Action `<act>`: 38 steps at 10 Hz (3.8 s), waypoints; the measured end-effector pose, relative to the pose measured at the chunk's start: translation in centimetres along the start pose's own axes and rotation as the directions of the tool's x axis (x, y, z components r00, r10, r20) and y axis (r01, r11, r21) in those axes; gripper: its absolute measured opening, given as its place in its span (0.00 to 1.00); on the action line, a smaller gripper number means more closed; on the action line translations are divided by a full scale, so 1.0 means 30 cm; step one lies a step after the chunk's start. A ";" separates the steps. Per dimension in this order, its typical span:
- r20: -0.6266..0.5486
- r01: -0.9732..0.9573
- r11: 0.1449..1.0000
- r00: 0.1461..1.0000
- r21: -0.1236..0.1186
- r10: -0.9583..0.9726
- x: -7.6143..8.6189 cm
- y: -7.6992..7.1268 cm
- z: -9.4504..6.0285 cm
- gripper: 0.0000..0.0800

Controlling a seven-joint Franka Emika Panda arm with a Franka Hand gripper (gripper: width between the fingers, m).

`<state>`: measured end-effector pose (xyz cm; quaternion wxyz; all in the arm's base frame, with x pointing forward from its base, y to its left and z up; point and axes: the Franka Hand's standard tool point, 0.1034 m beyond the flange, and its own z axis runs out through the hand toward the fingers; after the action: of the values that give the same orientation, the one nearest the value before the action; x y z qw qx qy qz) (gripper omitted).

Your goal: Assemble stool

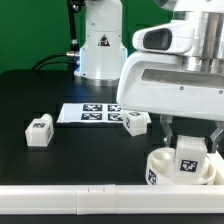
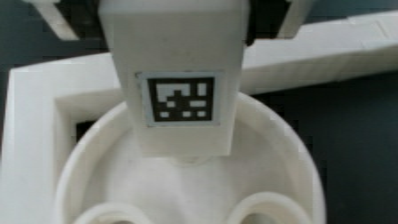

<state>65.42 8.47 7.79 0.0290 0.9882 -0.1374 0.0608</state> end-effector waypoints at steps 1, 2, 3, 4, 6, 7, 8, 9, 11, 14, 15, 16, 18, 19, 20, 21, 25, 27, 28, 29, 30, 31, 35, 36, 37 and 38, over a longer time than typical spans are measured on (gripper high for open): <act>-0.001 -0.069 0.998 0.998 0.004 0.069 0.003 0.006 0.001 0.43; -0.005 -0.249 0.968 0.968 0.020 0.249 0.014 0.032 0.004 0.43; 0.007 -0.368 0.930 0.930 0.027 0.368 0.010 0.049 0.007 0.43; 0.025 -0.515 0.857 0.857 0.034 0.514 0.002 0.069 0.009 0.43; 0.054 -0.638 0.769 0.770 0.035 0.636 -0.012 0.089 0.007 0.43; 0.054 -0.694 0.720 0.720 0.023 0.692 -0.013 0.102 0.011 0.43; 0.056 -0.730 0.683 0.682 0.013 0.729 -0.015 0.110 0.012 0.43; 0.061 -0.766 0.643 0.642 0.006 0.764 -0.017 0.116 0.013 0.43; 0.080 -0.918 0.395 0.391 -0.034 0.917 -0.042 0.142 0.012 0.43; 0.070 -0.984 0.165 0.160 -0.066 0.985 -0.076 0.156 0.016 0.43; 0.058 -0.992 0.102 0.098 -0.074 0.993 -0.089 0.155 0.018 0.43; 0.060 -0.996 0.054 0.049 -0.078 0.997 -0.091 0.150 0.021 0.55; 0.062 -0.994 0.080 0.075 -0.077 0.995 -0.092 0.151 0.023 0.71; 0.063 -0.993 0.088 0.083 -0.074 0.995 -0.089 0.152 0.019 0.79; 0.078 -0.989 0.132 0.128 -0.060 0.989 -0.085 0.169 -0.022 0.81; 0.099 -0.986 0.163 0.158 -0.044 0.983 -0.082 0.188 -0.081 0.81; 0.104 -0.984 0.171 0.166 -0.042 0.981 -0.092 0.191 -0.091 0.81; 0.107 -0.977 0.211 0.206 -0.036 0.973 -0.099 0.190 -0.087 0.81; 0.116 -0.973 0.231 0.227 -0.021 0.967 -0.127 0.191 -0.085 0.81; 0.127 -0.948 0.317 0.312 -0.022 0.942 -0.174 0.193 -0.096 0.81; 0.138 -0.916 0.400 0.394 -0.019 0.909 -0.214 0.185 -0.111 0.81; 0.143 -0.896 0.444 0.435 -0.030 0.889 -0.254 0.164 -0.104 0.81; 0.132 -0.716 0.698 0.691 -0.001 0.710 -0.269 0.146 -0.094 0.81; 0.123 -0.594 0.804 0.800 0.026 0.587 -0.271 0.153 -0.087 0.81; 0.107 -0.414 0.909 0.907 0.052 0.407 -0.301 0.172 -0.059 0.81; 0.093 -0.273 0.960 0.959 0.064 0.266 -0.357 0.169 -0.034 0.81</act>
Offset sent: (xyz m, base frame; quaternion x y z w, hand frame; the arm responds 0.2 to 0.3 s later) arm -0.0160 -0.0013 -0.0063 0.0616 -0.0163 0.4114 0.9092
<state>53.67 6.54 7.63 -0.0229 0.9623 -0.2695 0.0280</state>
